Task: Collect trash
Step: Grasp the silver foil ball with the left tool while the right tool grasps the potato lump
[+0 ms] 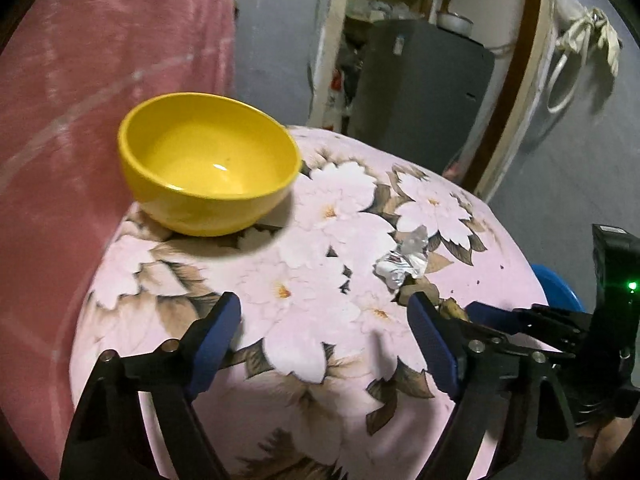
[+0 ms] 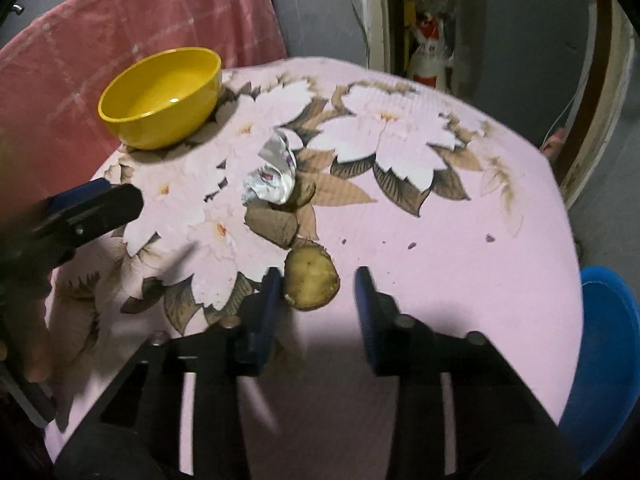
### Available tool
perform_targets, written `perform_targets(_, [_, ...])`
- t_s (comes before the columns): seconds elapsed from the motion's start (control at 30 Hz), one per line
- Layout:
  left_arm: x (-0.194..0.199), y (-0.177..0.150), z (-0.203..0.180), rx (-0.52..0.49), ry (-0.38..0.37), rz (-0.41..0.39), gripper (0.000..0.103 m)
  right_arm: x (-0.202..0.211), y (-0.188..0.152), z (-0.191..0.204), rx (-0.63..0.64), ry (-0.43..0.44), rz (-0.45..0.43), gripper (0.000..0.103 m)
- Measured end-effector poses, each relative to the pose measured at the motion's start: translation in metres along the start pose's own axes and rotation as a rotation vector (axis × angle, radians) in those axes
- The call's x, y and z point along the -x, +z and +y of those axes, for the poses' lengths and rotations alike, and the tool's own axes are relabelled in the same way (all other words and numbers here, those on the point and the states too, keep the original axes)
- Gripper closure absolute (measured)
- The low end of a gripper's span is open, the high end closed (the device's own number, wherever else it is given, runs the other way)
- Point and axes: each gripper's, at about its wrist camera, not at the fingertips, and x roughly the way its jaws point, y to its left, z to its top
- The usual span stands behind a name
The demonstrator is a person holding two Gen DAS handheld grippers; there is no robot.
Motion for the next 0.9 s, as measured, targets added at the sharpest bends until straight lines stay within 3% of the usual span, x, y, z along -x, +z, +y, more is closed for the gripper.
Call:
perform_targets(0.23, [-0.033, 0.009, -0.011, -0.023, -0.045, 0.089, 0.036, 0.001, 0.003, -0.016, -0.031, 0.033, -0.018, 0.071])
perform_targets(0.67, [-0.068, 0.025, -0.038, -0.083, -0.093, 0.156, 0.037, 0.009, 0.002, -0.045, -0.088, -0.002, -0.061, 0.070])
perform_targets(0.87, [-0.077, 0.035, -0.037, -0.051, -0.115, 0.171, 0.037, 0.009, 0.001, -0.047, -0.090, 0.006, -0.067, 0.070])
perform_targets(0.9, [-0.077, 0.036, -0.037, -0.048, -0.118, 0.170, 0.041, 0.009, 0.000, -0.047, -0.091, 0.007, -0.069, 0.070])
